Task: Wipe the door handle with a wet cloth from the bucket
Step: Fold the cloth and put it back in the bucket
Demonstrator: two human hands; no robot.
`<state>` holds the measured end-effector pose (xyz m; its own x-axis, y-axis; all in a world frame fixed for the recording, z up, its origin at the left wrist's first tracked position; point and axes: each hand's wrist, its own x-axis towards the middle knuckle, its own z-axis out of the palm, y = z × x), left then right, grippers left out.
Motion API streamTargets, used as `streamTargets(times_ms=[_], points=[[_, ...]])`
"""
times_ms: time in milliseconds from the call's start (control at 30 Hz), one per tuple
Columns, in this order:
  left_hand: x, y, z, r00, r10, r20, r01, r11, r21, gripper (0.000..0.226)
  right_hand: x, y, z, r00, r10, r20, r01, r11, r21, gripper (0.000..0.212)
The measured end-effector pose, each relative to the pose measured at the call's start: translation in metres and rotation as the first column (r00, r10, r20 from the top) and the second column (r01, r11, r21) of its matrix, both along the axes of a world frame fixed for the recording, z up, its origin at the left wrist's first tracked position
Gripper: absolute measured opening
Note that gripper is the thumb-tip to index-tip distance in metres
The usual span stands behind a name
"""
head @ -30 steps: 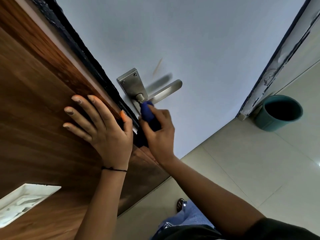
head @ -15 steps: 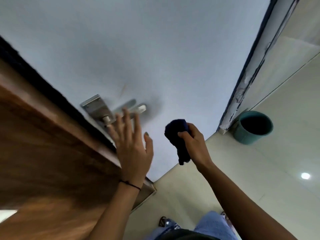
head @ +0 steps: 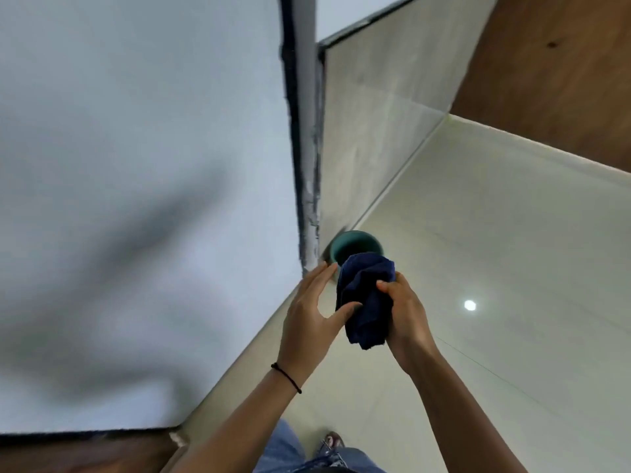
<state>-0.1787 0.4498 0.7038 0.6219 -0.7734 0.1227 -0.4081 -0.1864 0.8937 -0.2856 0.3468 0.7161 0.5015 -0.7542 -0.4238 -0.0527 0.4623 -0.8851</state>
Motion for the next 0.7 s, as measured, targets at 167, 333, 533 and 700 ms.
streamTargets(times_ms=[167,333,533,700], points=[[-0.01,-0.087,-0.013,0.996,-0.051,0.074,0.055,0.997,-0.055,0.014,-0.026,-0.065,-0.012,0.994,-0.096,0.052,0.094,0.995,0.047,0.026],[0.008,-0.174,-0.029,0.913,-0.188,-0.362,0.171,0.982,-0.08,0.012,-0.02,-0.141,-0.035,0.993,-0.068,-0.094,0.069,0.998,0.011,0.024],[0.058,-0.291,-0.102,0.643,0.127,-0.755,-0.023,0.989,0.146,0.014,0.039,-0.239,-0.083,0.956,0.047,-0.289,-0.057,0.998,-0.027,0.033],[0.098,-0.364,-0.157,0.401,0.221,-0.889,0.05,0.964,0.262,0.039,0.087,-0.334,-0.139,0.917,0.166,-0.362,-0.157,0.986,0.052,0.042]])
